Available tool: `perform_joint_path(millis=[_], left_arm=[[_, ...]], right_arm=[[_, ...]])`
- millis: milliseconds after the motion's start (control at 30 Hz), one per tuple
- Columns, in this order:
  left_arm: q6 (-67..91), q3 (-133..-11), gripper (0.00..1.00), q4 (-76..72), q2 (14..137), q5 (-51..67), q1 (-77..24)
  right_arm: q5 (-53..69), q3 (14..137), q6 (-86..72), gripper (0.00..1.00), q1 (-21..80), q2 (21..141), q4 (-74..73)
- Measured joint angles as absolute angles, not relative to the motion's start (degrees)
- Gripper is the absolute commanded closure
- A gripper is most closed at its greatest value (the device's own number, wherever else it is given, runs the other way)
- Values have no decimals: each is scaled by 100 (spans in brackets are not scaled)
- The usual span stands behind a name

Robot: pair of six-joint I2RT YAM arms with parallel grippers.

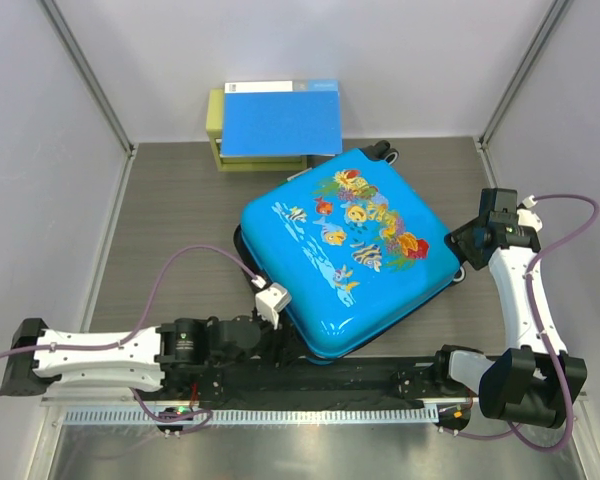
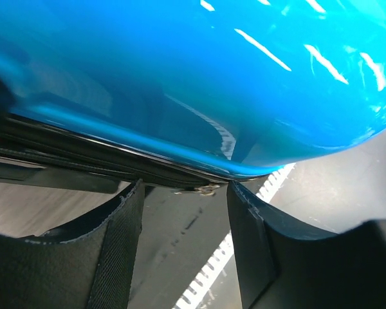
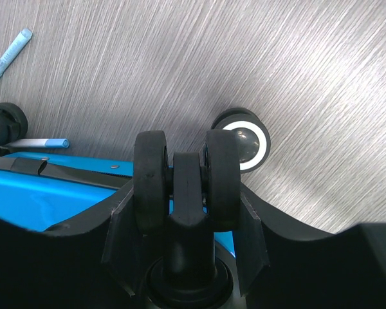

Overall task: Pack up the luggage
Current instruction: Zip the luggage at the center of the board.

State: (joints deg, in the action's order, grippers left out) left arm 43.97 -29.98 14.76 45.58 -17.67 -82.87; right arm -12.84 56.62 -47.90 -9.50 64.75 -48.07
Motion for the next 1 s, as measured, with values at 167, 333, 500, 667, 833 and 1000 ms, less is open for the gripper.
perform_joint_path(millis=[167, 333, 500, 667, 833, 1000], left_arm=[[4200, -2998, 48, 1546, 4517, -1822, -8274], [4086, -3055, 51, 1551, 4766, -1772, -8278], [3997, -3098, 47, 1614, 4823, -1809, -8482], [3997, -3094, 49, 1610, 4829, -1831, -8569], [3977, -3094, 50, 1608, 4969, -1896, -8602], [3994, -3094, 52, 1581, 5129, -2058, -8628]], right_arm=[[-1225, 5655, -4751, 99, -950, 6488, -4755], [-1208, 5649, -4746, 99, -950, 6490, -4735], [-1199, 5629, -4746, 99, -950, 6488, -4692], [-1186, 5601, -4751, 99, -950, 6486, -4663], [-1186, 5583, -4753, 99, -950, 6462, -4641], [-1186, 5568, -4755, 99, -950, 6449, -4624]])
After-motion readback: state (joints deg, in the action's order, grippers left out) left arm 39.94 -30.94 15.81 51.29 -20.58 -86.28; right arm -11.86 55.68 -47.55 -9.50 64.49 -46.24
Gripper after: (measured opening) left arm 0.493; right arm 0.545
